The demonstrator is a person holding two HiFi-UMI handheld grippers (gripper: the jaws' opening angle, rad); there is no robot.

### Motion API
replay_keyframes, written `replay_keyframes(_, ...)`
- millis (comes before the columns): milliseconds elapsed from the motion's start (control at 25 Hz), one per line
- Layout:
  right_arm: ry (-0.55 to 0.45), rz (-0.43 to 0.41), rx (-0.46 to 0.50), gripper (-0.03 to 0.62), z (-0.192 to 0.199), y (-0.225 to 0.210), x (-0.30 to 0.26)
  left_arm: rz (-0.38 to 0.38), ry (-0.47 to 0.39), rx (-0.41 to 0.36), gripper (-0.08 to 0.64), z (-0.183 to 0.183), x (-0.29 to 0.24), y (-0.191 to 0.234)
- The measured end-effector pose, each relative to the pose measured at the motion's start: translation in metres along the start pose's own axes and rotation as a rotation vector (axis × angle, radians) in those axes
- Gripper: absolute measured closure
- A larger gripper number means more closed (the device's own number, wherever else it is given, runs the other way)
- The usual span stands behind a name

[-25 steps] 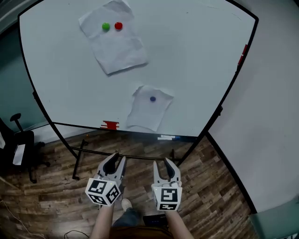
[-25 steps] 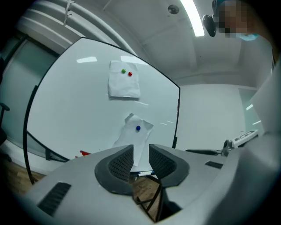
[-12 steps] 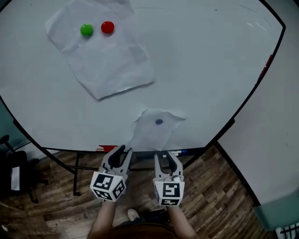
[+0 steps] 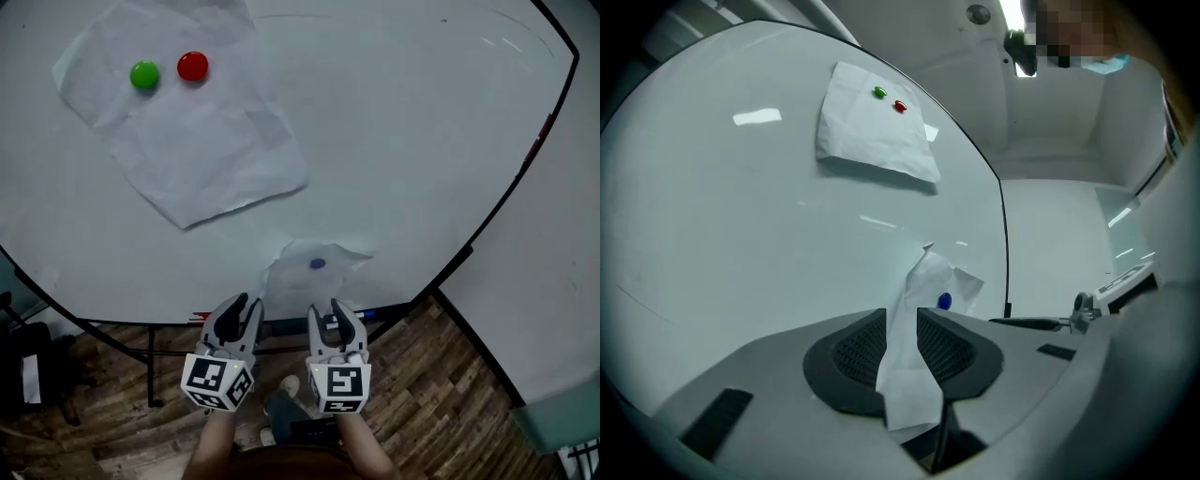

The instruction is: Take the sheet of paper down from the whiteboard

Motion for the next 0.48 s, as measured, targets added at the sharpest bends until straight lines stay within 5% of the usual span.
replay_keyframes(480, -0.057, -0.032, -0.025, 0.436, -0.014, -0.004, -0.027, 0.052, 0.011, 0.05, 0.442, 0.0, -0.025, -0.001)
Point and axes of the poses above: the fingertips, and each gripper's own axes: x backward along the fingers, y to its left, z out of its underside, the point moved 4 cm from there along x, backward along the fingers, and after that the axes turned 1 degree about y, right-handed, at the moved point
